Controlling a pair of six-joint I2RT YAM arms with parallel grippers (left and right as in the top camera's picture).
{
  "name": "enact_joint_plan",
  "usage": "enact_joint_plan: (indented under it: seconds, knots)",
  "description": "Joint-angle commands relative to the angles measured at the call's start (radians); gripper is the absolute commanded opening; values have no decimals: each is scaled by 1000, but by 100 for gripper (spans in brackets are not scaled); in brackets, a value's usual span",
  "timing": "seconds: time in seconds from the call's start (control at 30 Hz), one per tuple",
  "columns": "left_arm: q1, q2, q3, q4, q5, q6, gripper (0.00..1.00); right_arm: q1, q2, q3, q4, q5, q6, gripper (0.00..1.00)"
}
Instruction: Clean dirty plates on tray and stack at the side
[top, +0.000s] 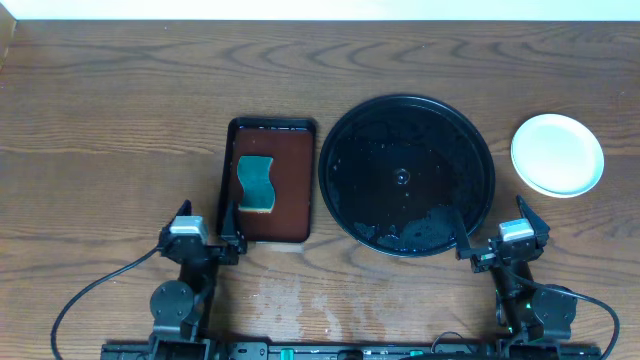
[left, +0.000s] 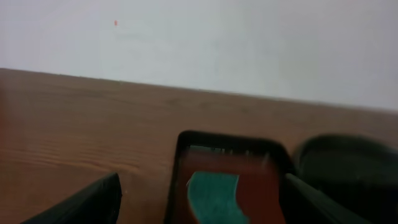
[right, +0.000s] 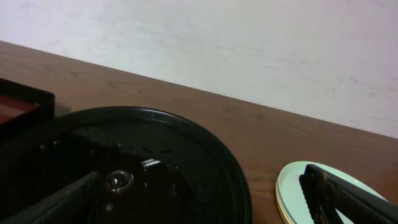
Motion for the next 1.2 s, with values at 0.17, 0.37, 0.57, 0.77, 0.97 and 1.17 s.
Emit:
enact_joint_plan:
  seconds: [0.17,0.37,0.57,0.77,0.97,1.17]
  knots:
    - [5,-8,-3,-78,31,95,81,16,-7,-1,-4,-8,-6,99]
    - [5,-8,-3,-78,31,95,81,16,-7,-1,-4,-8,-6,99]
    - [5,-6,-3,-78,31,95,81,16,-7,-1,-4,-8,-6,99]
    - [5,-6,-3,-78,31,95,81,16,-7,-1,-4,-8,-6,99]
    - [5,-6,-3,-78,31,95,81,16,-7,-1,-4,-8,-6,99]
    - [5,-6,-3,-78,31,95,81,16,-7,-1,-4,-8,-6,99]
